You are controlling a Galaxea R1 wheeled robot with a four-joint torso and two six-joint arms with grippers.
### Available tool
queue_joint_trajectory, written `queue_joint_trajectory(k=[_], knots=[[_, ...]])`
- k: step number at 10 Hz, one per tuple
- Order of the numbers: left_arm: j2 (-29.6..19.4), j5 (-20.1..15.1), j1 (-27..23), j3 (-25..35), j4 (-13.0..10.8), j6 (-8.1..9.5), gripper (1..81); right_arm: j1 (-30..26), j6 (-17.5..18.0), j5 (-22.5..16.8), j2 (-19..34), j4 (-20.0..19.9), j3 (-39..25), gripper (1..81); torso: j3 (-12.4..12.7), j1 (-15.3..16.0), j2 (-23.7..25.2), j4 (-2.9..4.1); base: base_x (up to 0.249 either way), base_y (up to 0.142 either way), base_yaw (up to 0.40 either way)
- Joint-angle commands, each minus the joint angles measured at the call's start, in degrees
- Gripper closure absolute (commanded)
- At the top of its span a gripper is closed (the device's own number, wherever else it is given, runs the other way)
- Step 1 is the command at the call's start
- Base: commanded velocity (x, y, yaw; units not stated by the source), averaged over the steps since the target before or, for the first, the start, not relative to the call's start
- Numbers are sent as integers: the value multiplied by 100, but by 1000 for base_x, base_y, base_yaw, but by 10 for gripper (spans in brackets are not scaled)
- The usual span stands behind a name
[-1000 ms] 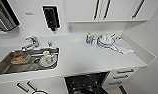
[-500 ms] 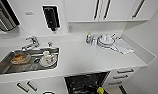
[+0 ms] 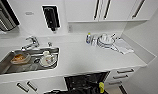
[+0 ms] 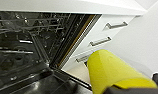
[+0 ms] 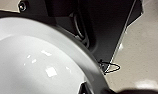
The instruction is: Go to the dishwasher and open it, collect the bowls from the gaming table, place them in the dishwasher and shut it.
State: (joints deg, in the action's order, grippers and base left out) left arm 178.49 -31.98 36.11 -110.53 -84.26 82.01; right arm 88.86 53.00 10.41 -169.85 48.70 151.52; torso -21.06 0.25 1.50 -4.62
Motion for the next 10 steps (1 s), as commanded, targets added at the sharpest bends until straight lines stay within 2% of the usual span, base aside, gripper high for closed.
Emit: queue_joint_trajectory(k=[1, 3, 5, 6, 8, 10], knots=[[266, -54, -802, 57, -161, 8, 10, 32, -9, -197, 36, 96, -35, 811, 0, 0, 0, 0, 0, 0, 0], [110, -54, -680, 292, -143, 8, 10, 14, -9, -189, 45, 96, -44, 811, 0, 0, 0, 0, 0, 0, 0], [-706, -46, -355, 1441, -99, -36, 10, 23, -9, -67, 167, 96, -105, 811, 0, 0, 0, 0, 0, 0, 0], [-1261, -54, -144, 2173, -99, -106, 10, 32, -9, 153, 360, 87, -254, 811, 0, 0, 0, 0, 0, 0, 0], [-2033, -72, 225, 3026, -108, -421, 10, 49, 34, 311, 964, 96, -997, 811, 0, 0, 0, 2, 0, 0, 0], [-2712, -63, 646, 3528, -108, -449, 10, 5, 43, 461, 1713, 113, -1940, 811, 0, 0, 0, 0, 0, 0, 0]])
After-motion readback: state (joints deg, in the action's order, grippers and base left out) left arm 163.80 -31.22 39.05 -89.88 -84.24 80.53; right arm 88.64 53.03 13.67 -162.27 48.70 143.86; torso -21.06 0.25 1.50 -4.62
